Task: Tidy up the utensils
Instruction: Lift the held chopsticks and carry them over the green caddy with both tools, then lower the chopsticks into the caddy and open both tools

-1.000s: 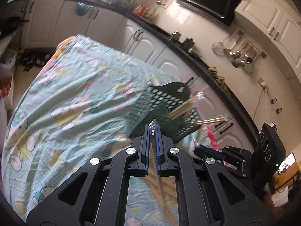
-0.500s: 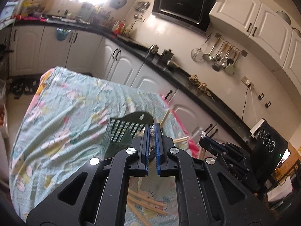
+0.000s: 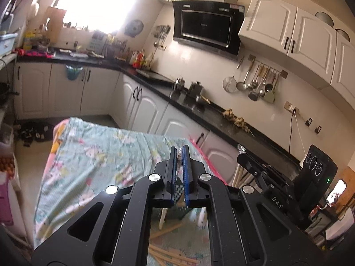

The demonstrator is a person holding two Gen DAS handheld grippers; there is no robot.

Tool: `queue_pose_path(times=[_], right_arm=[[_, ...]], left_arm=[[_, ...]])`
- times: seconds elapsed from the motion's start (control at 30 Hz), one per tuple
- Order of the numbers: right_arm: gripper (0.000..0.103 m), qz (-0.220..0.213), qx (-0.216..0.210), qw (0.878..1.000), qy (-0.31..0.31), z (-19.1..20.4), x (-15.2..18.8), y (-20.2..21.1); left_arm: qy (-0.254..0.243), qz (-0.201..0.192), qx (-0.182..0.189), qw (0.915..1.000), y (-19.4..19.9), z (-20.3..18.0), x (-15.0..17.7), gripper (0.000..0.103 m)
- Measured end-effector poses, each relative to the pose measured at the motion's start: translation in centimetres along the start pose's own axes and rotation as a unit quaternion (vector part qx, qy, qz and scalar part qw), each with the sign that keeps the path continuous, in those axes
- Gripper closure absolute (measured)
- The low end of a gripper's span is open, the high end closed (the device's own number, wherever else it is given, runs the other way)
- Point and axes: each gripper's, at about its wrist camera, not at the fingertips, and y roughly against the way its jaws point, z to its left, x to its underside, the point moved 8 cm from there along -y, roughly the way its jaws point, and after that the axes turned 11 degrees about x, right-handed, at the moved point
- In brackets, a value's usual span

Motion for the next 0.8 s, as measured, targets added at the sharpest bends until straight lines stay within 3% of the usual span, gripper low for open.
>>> queue_pose_path(times=[0.47, 0.8], right_arm=[[0.099, -0.066, 0.039, 0.997, -0.014, -2.0, -3.7, -3.3], [0.099, -0.083, 0.068, 0.994, -0.025, -3.9, -3.1, -6.4]], left_arm=[[-0.024, -0.043, -0.028, 0.9984, -1.5, 0.6, -4.1, 0.101], [-0.03, -0.054, -0.034, 0.9975, -5.1, 1.2, -4.3, 0.1]])
